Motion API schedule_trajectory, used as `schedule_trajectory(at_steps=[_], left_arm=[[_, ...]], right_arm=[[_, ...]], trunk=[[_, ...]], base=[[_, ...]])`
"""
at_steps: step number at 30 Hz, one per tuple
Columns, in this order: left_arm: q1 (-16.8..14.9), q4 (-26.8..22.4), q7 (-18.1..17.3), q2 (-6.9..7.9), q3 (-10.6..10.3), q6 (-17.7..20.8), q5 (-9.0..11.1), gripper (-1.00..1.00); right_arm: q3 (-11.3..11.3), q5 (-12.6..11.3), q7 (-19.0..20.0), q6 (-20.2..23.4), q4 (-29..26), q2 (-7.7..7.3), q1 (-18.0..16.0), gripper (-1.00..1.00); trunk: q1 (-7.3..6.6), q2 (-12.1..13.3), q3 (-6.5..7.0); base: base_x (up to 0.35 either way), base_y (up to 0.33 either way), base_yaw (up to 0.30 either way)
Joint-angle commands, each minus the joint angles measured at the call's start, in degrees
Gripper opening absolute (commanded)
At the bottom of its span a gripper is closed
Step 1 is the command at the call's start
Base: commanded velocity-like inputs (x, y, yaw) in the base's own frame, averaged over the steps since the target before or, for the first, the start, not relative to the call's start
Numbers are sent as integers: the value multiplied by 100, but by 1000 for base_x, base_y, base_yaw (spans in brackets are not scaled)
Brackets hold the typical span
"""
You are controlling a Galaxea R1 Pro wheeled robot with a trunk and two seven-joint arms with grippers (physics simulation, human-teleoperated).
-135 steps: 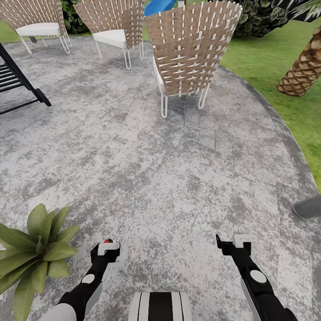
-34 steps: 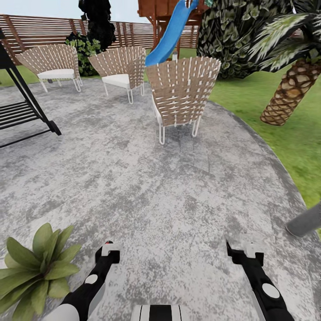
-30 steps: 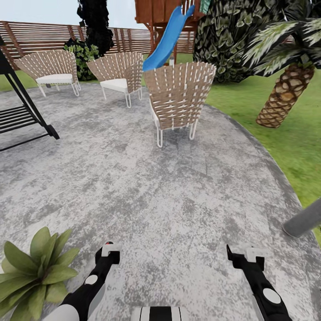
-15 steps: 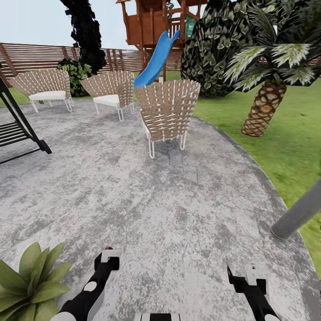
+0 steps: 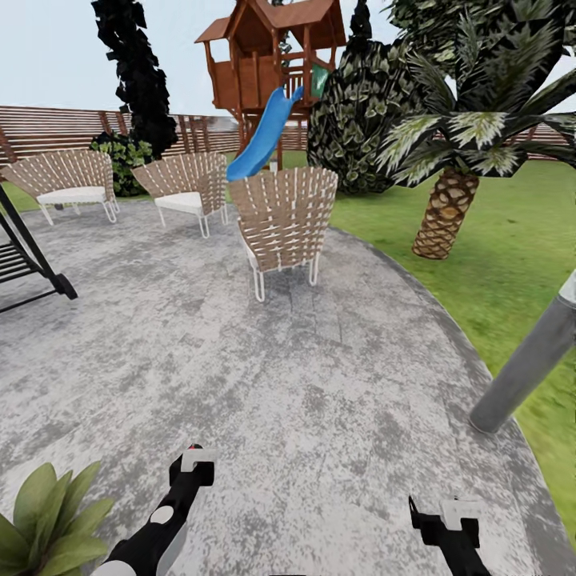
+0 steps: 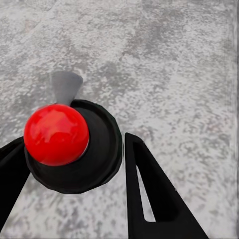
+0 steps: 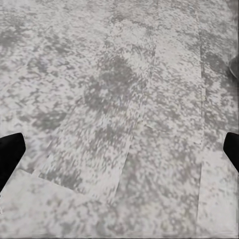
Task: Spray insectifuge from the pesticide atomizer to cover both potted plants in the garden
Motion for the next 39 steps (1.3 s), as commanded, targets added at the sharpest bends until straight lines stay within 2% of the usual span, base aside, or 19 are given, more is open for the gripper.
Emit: schedule_trajectory(at_steps=[1,7,12,18,22,28,39], left_arm=[[-2,4,25,0,4,-19,-19,-100],[-2,4,23,-5,4,-19,-19,-100],[-2,10,25,-6,4,-19,-19,-100],[4,13,18,-8,4,-19,-19,-100],[6,13,17,-14,4,-19,-19,-100],[7,13,19,-20,4,-19,-19,-100],[95,-13,16,-24,-38,-45,-19,-100]], right_arm=[[-11,59,-3,-16,67,5,-2,100],[-3,51,-7,-40,294,41,0,100],[-4,51,-7,-291,435,45,0,100],[-10,49,-13,-1326,913,45,0,100],[-9,52,-8,-1632,1063,46,0,100],[-2,57,20,-1708,1135,46,0,100],[1,57,27,-1714,1161,46,0,100]], trunk=[[-24,40,17],[-155,281,128],[-265,481,218],[-397,722,326],[-485,882,398],[-617,1123,506],[-617,1123,578]], base=[[0,0,-48],[0,0,-12],[0,0,-1],[0,0,0],[0,0,0],[0,0,-1],[-66,0,-59]])
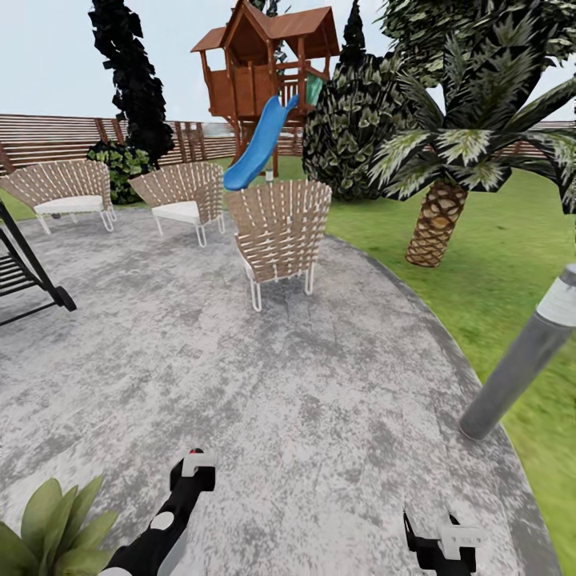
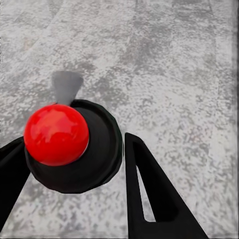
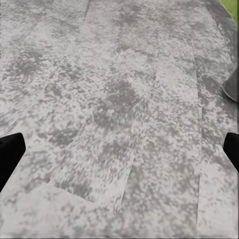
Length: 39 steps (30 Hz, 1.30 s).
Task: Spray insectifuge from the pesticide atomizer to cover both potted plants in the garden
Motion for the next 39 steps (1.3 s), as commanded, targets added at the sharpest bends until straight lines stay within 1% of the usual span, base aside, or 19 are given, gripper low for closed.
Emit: schedule_trajectory(at_steps=[1,6,16,25,39], left_arm=[[-3,4,25,-1,0,-16,-19,-100],[-3,4,25,-1,-1,-11,-19,-100],[-3,4,25,2,6,-10,-19,-100],[4,17,25,-1,2,-18,-19,-100],[5,22,25,-1,0,-27,-19,-100]], right_arm=[[-20,58,2,-17,3,3,-3,100],[-16,62,1,-17,3,3,-3,100],[-16,62,-4,-17,3,3,-3,100],[-16,67,-3,-17,8,3,-3,100],[-16,67,-6,-17,12,3,-3,100]], trunk=[[-4,-2,-3],[-4,-2,-1],[-4,-2,0],[-4,-2,0],[-4,-2,0]], base=[[-311,0,-10],[-152,-5,-2],[109,-172,129],[15,-22,27],[0,0,261]])
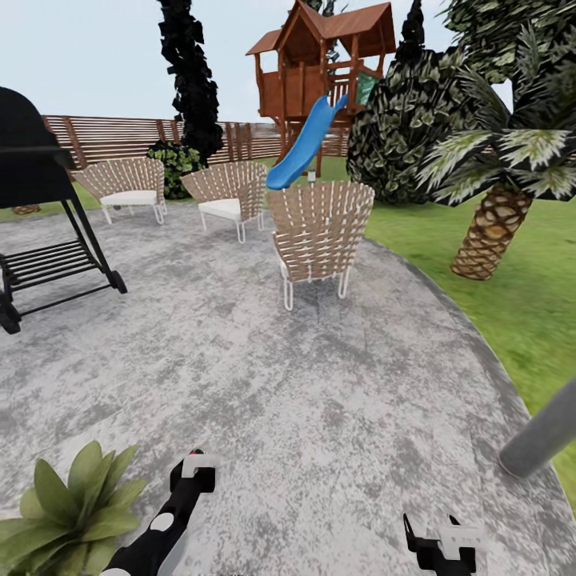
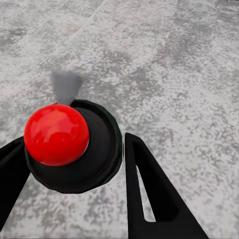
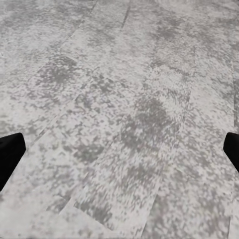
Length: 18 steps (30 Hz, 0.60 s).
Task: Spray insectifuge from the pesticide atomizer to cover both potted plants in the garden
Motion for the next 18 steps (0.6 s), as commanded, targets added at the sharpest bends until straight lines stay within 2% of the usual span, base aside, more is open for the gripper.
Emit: schedule_trajectory(at_steps=[1,9,13,18], left_arm=[[-5,7,25,-2,1,-20,-19,-100],[-5,7,25,-2,0,-20,-19,-100],[-5,7,25,-61,2,-20,-19,-100],[-5,7,25,-72,0,-20,-19,-100]], right_arm=[[-22,59,1,-16,1,3,-2,100],[-22,59,1,-16,1,3,-2,100],[-22,59,1,-16,1,3,-2,100],[-22,59,1,-16,1,3,-2,100]], trunk=[[-1,-2,-5],[-1,-2,-5],[-1,-2,-5],[-1,-2,-5]], base=[[0,0,277],[0,0,277],[-17,0,277],[-259,-58,277]])
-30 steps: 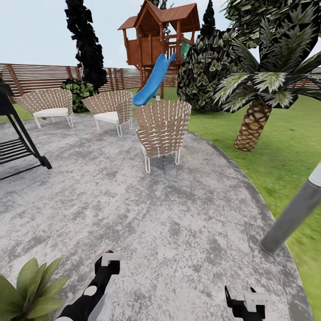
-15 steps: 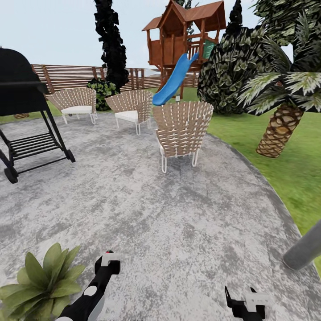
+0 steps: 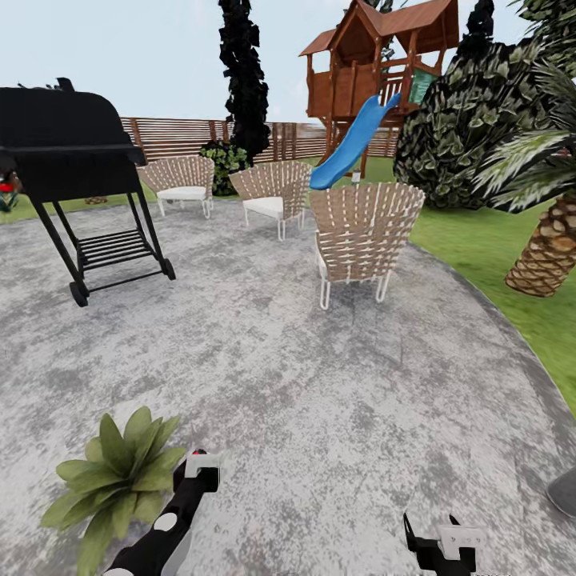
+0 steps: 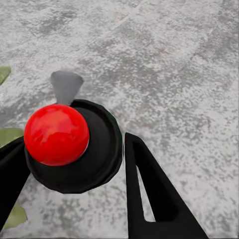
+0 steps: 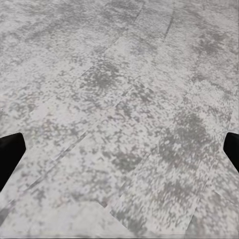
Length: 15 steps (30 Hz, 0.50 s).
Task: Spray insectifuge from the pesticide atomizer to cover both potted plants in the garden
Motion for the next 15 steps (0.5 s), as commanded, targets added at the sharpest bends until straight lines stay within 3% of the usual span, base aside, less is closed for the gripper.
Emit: schedule_trajectory(at_steps=[1,10,15], left_arm=[[-5,7,25,-3,0,-20,-19,-100],[-5,7,25,-2,0,-24,-19,-100],[-5,7,25,-2,0,-25,-19,-100]], right_arm=[[-22,58,1,-17,3,3,-2,100],[-22,58,4,-17,3,3,-2,100],[-22,58,2,-17,3,3,-2,100]], trunk=[[-4,-2,-4],[-4,-2,-4],[-4,-2,-4]], base=[[-285,-136,277],[-276,-169,277],[-319,-36,277]])
